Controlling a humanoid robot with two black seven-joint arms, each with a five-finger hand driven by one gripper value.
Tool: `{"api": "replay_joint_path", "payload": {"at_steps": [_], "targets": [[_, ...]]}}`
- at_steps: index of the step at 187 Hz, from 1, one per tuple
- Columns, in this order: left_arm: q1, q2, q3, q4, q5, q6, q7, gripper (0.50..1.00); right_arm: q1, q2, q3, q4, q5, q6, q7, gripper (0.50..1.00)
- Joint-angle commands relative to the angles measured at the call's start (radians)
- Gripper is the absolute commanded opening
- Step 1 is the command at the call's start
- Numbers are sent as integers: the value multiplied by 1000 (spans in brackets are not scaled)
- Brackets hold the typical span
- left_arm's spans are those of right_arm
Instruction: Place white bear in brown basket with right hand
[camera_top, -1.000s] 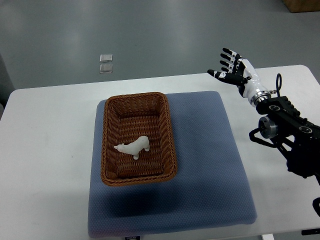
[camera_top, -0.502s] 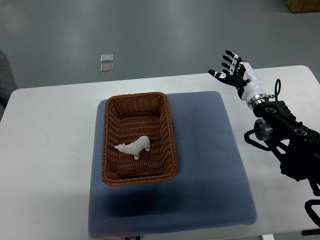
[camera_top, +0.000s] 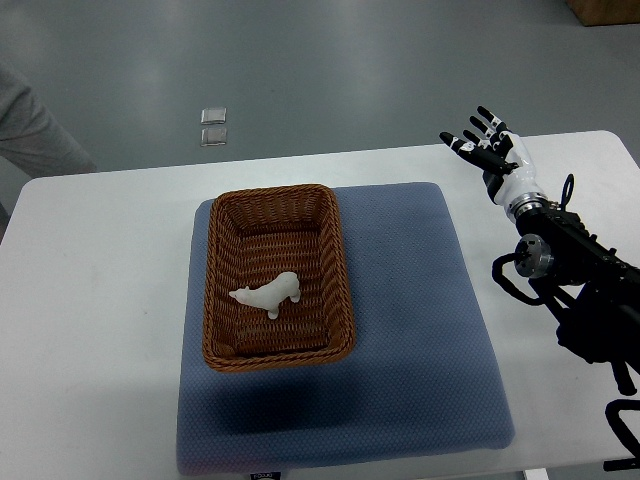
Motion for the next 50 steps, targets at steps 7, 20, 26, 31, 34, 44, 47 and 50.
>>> {"api": "replay_joint_path", "payload": {"at_steps": [7, 20, 26, 31, 34, 44, 47, 50], "targets": [[0, 0, 0, 0, 0, 0, 0, 1000, 1, -10, 1, 0, 0, -1, 1, 924], [0, 0, 0, 0, 0, 0, 0, 1000, 1, -10, -1, 0, 0, -1, 1, 924], [0, 0, 0, 0, 0, 0, 0, 1000, 1, -10, 1, 0, 0, -2, 1, 924], [0, 0, 0, 0, 0, 0, 0, 1000, 0, -9, 2, 0, 0, -2, 1, 924], [0, 0, 0, 0, 0, 0, 0, 1000, 0, -7, 5, 0, 0, -2, 1, 924], [0, 0, 0, 0, 0, 0, 0, 1000, 0, -7, 7, -1, 1, -4, 2, 924], [0, 0, 0, 0, 0, 0, 0, 1000, 0, -7, 9, -1, 1, -4, 2, 924], [0, 0, 0, 0, 0, 0, 0, 1000, 0, -7, 9, -4, 1, -4, 2, 924]]}}
